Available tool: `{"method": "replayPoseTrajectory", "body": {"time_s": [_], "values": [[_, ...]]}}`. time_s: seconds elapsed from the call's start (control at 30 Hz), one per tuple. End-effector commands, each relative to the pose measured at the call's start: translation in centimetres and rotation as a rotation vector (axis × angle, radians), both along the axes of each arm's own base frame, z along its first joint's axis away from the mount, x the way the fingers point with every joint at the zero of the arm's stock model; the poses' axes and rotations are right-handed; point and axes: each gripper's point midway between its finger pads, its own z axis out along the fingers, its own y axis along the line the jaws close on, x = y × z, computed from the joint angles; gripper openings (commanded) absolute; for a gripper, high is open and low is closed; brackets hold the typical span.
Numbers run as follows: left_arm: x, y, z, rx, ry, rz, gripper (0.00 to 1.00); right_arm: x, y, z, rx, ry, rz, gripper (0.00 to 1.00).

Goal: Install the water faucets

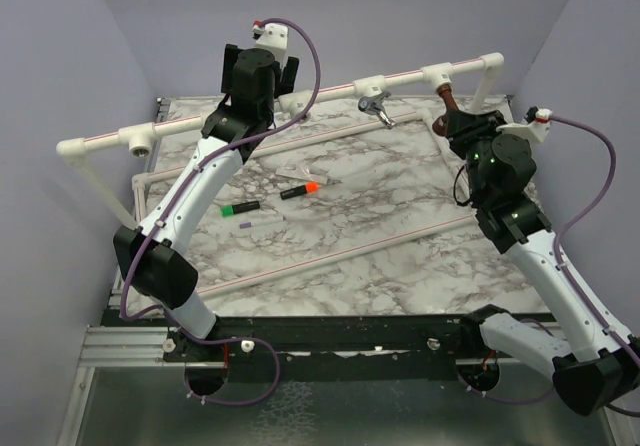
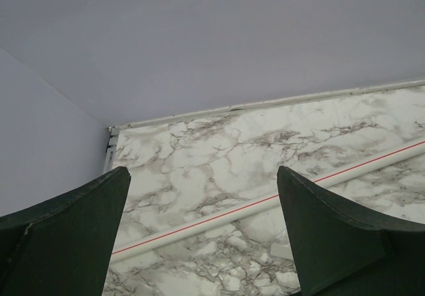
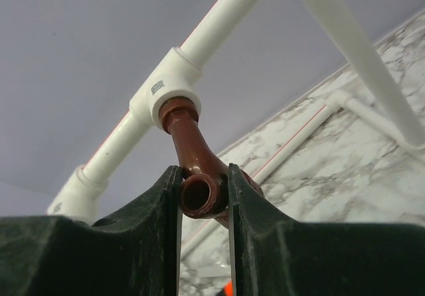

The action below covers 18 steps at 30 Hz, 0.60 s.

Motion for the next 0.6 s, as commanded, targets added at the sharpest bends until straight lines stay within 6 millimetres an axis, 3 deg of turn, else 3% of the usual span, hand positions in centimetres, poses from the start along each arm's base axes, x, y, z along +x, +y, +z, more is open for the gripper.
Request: {"method": "replayPoseTrajectory", "body": {"time_s": [0.0,0.23,0.4,0.43,0.57], "values": [[-1.5,-6.2,-8.7,-0.007,0.241,-0.182,0.93,-2.1,7.4,6.6,0.539,-0.192,0.374,0.01],[-1.4,-6.2,-8.9,-0.003,0.243,-0.179,0.93,-2.0,7.7,6.3,0.718,-0.187,0.405,0.00],[-1.3,-6.2,-9.0,0.000,0.246,-0.180,0.93,-2.1,7.3,6.8,0.626,-0.191,0.378,0.01],[-1.3,-6.2,-9.1,0.001,0.247,-0.181,0.93,-2.0,7.2,6.7,0.584,-0.183,0.365,0.04],[-1.3,-6.2,-9.2,0.000,0.250,-0.179,0.93,-2.0,6.5,6.0,0.418,-0.161,0.314,0.33]]}}
